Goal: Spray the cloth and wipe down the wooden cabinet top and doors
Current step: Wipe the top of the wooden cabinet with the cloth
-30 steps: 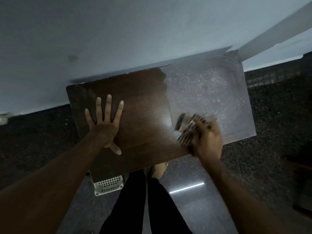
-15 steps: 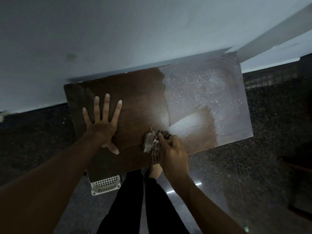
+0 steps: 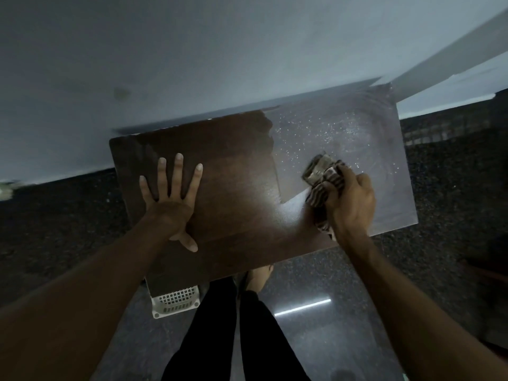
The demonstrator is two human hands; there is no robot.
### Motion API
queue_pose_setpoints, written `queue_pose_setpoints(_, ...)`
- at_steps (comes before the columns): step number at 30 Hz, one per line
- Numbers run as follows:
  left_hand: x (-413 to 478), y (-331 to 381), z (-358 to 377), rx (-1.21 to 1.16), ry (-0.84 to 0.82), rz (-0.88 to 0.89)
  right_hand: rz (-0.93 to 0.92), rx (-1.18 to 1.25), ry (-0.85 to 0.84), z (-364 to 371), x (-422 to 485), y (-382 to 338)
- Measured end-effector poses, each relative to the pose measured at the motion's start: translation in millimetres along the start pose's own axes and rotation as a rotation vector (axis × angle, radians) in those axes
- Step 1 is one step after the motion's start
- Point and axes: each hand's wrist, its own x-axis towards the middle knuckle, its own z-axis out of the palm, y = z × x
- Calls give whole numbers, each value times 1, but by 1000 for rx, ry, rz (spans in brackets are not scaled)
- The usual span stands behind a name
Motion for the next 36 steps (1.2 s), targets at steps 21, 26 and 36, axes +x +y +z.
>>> queue_pose_setpoints(21,1,0,0,1,3,4,-123,13,-11,-4,27,-17)
queue_pose_setpoints(26,1,-1,0,-6,5,6,-69,83,-46,8,-8,-29)
queue_pose_setpoints(36,2,-1,3,0,31,10,-622,-36,-379,26,-89,-35)
